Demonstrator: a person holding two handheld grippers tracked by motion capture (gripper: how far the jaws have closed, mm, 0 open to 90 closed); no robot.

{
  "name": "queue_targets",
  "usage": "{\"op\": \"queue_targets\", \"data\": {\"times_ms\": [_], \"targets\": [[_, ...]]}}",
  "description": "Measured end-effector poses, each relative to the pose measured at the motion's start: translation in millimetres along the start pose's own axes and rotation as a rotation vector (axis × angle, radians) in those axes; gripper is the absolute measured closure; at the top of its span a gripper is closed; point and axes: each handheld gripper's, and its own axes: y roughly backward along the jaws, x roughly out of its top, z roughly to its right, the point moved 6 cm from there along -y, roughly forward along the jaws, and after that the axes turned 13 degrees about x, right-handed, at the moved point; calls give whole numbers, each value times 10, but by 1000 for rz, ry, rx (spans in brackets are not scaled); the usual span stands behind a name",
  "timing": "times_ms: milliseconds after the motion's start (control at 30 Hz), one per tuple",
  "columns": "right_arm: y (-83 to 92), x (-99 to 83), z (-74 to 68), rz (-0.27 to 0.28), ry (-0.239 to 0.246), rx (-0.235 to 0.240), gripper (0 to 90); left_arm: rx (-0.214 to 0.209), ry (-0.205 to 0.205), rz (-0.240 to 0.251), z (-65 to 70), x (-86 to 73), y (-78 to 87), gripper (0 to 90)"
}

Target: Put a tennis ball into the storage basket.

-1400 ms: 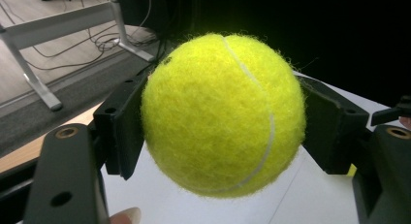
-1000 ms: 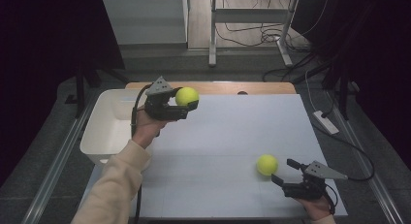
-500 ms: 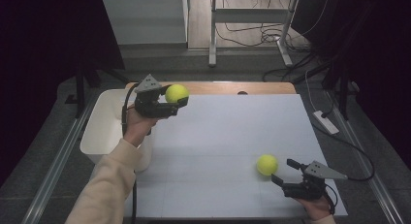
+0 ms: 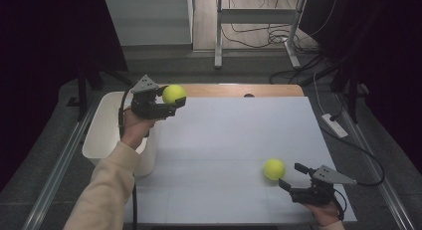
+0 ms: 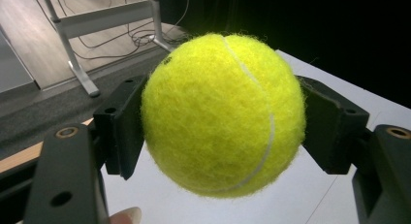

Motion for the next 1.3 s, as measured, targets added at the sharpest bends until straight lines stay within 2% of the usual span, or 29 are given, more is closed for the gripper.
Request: {"op": "queue_targets", "data": {"times_ms": [333,633,833,1300], "targets": [[2,5,-9,1,2,-4,102,30,13,-5,-116,-20,24,267],[-5,5,-4,3,2,-3,102,81,43,-21,-333,-78,65,266],[-6,6,-8,1,4,0,102,99,49,-17,-401,-78,103,266],[1,4,-1,2,1,-3,103,156,62,-40,-589,-127,132,266]]}}
